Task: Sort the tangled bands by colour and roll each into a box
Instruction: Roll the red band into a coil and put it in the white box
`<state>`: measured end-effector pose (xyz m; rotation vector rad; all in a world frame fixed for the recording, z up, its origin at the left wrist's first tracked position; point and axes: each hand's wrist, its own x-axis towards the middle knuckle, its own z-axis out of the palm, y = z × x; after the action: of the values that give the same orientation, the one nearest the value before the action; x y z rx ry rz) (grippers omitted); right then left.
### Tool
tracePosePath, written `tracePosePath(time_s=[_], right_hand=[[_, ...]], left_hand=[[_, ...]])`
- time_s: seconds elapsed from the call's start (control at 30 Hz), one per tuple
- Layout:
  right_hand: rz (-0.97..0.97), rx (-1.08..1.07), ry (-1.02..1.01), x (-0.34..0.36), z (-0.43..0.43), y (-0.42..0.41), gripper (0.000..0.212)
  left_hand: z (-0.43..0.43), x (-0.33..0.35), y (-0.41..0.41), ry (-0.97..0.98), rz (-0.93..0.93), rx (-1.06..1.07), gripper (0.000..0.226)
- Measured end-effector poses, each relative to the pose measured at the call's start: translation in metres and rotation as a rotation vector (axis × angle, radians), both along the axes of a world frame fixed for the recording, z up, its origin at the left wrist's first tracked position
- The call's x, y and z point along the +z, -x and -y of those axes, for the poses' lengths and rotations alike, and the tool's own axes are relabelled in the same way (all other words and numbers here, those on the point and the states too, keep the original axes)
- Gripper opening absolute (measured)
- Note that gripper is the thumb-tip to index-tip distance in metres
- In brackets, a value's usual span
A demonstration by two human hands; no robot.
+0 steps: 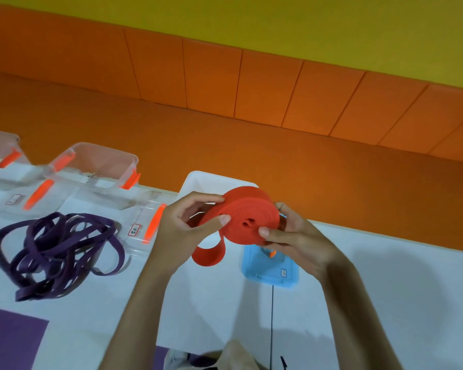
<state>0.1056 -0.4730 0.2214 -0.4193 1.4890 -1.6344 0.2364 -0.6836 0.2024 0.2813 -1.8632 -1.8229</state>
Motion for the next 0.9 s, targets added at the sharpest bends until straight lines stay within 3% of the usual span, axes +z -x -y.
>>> tracePosePath(time_s=[0.13,0.4,0.6,0.77,0.9], right_hand=[[-0.062,-0.006,-0.129,0.000,0.004,-0.004,0.052],[-0.057,-0.196,-0.109,0.000,0.037,-0.028,0.061],[0.048,-0.350,-0.034,-0.010,0.078,-0.049,0.062],[0.161,-0.484,0.127,-0.033,0.117,-0.074,0.063],[0.214,-0.587,0.184,-0.048,0.142,-0.091,0.059]], left_hand=[[0.003,-0.004,-0.005,-0.004,0.044,-0.025,0.025],[0.042,-0.011,-0.019,0.059,0.075,-0.040,0.021],[0.072,-0.014,-0.026,-0.029,0.018,-0.040,0.041],[0.095,-0.021,-0.024,-0.098,-0.019,0.036,0.019],[0.104,-0.033,-0.027,-0.055,0.013,0.089,0.018]])
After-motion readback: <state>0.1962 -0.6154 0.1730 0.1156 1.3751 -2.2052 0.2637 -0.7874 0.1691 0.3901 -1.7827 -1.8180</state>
